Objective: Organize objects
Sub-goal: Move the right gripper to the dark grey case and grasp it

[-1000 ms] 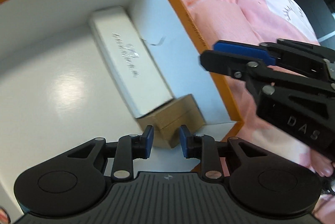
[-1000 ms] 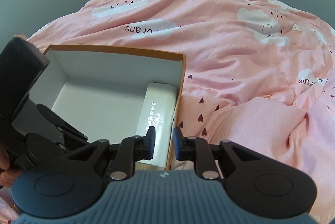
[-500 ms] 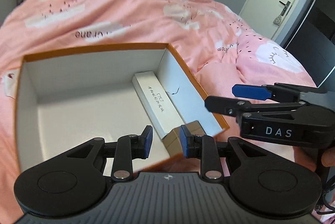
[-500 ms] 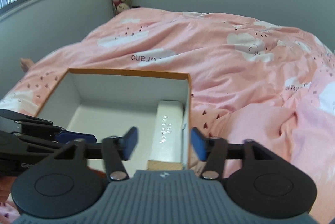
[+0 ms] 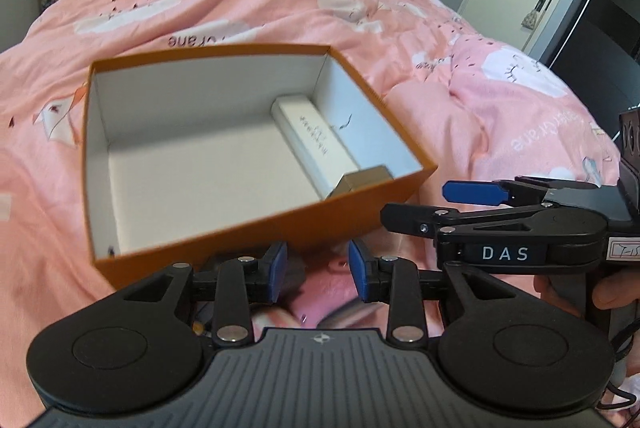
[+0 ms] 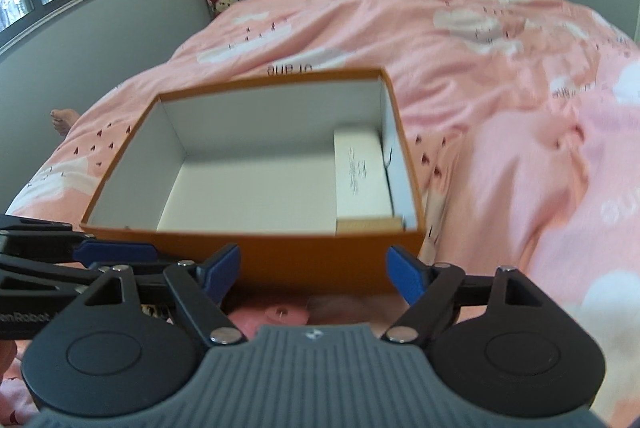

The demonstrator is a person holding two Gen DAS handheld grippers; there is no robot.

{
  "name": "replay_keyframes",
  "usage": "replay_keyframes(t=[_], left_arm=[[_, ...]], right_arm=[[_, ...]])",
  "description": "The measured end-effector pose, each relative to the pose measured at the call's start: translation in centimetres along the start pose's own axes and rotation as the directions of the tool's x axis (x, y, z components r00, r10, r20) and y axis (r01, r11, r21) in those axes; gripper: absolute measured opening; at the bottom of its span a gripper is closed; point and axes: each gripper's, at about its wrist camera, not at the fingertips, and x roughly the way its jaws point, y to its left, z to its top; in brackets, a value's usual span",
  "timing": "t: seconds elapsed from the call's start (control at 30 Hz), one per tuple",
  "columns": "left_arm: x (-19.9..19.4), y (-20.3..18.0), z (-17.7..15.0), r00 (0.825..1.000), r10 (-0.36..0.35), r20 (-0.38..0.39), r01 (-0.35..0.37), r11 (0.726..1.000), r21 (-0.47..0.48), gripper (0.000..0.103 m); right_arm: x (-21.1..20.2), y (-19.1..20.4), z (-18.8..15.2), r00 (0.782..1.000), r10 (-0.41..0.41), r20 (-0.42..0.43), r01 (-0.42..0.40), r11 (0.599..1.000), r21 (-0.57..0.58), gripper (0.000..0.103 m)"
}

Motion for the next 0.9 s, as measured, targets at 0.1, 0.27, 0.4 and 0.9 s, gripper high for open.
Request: replay_keyframes(t=[0.1, 0.27, 0.4, 0.9], left_arm=[[0.1, 0.5, -0.6, 0.999, 0.013, -0.034, -0.013, 1.0, -0.013, 0.038], [0.1, 1.8, -1.3, 0.998, 0.013, -0.065, -0.018, 0.998, -0.068, 0.038], [-0.2, 2.7, -1.5, 0.998, 0.02, -0.066, -0.026, 0.996, -0.087, 0.038], [-0.2, 5.7, -2.7, 0.994, -0.048, -0.103, 0.029, 0.983, -0.179, 0.038]], right_arm=[[0.2, 0.3, -0.8, 1.0, -0.007, -0.015, 0.007, 1.0, 0.015, 0.081], [0.4, 1.2, -1.6, 0.999, -0.01, -0.046, 0.011, 1.0, 0.003, 0.082], [0.7, 1.7, -2.0, 0.997, -0.02, -0.072, 0.02, 1.0, -0.003, 0.079], [1.4, 1.6, -3.5, 0.986, -0.016, -0.163, 0.024, 0.998, 0.05, 0.048]])
